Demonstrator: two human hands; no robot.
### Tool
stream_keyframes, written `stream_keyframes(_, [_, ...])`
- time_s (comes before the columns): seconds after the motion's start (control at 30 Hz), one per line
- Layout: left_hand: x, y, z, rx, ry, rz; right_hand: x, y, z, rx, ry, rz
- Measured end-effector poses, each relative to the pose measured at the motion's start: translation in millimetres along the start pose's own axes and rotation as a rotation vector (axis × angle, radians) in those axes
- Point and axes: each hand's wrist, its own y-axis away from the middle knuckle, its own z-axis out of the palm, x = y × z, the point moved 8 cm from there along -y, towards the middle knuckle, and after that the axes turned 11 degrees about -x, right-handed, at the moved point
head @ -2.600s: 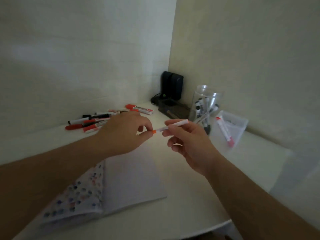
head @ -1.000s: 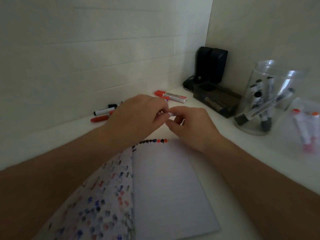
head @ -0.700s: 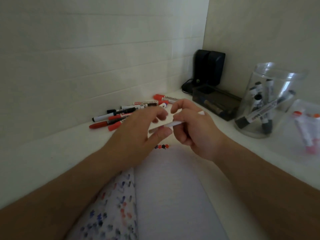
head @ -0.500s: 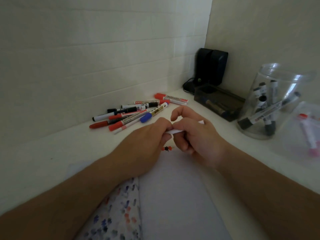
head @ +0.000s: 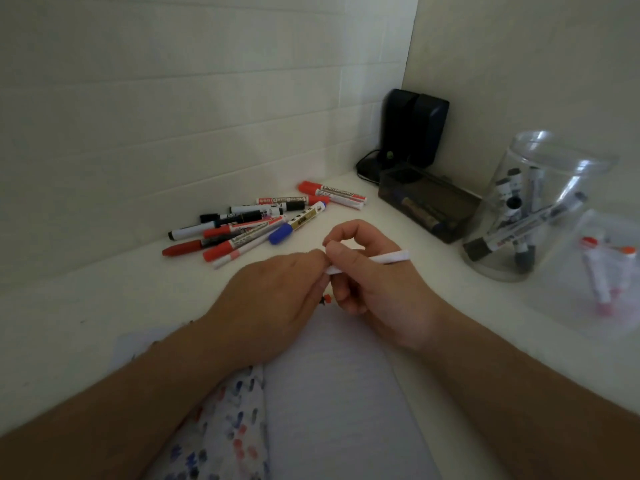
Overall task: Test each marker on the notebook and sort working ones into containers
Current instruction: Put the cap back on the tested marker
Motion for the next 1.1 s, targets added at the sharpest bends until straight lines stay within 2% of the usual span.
stream_keyframes(0.1, [1.6, 0.2, -1.3, -0.043, -0.016, -0.007, -0.3, 0.2, -0.5, -0.008, -0.034, -0.003])
stream_keyframes(0.23, [-4.0, -0.3, -1.1, -0.123, 0.082, -0.067, -5.3, -0.9, -3.7, -0.031, -0.038, 0.001])
stream_keyframes(0.37, [-15.9, 3.6, -3.1, -0.153, 0.178, -0.194, -13.5, 1.4, -31.5, -0.033, -0.192, 0.071])
stream_keyframes(0.43, [-17.1, 4.5, -0.1, -0.224, 0.114, -0.237, -14.1, 4.9, -40.7, -0.036, -0.056, 0.125])
stream_keyframes(0.53, [-19.0, 2.3, 13.1, -0.374, 0.056, -0.295, -5.3, 7.4, -43.2, 0.023, 0.425, 0.241])
stream_keyframes(0.6, [-19.8, -0.4, 18.7, -0.419, 0.046, -0.303, -1.0, 6.3, -38.3, 0.029, 0.610, 0.265])
stream_keyframes(0.77, [-20.8, -1.4, 20.4, -0.424, 0.051, -0.299, 1.8, 4.7, -41.8, 0.130, 0.667, 0.244])
stream_keyframes(1.1, [-25.0, -0.9, 22.1, -0.404, 0.062, -0.311, 5.7, 4.5, -39.1, 0.152, 0.585, 0.280])
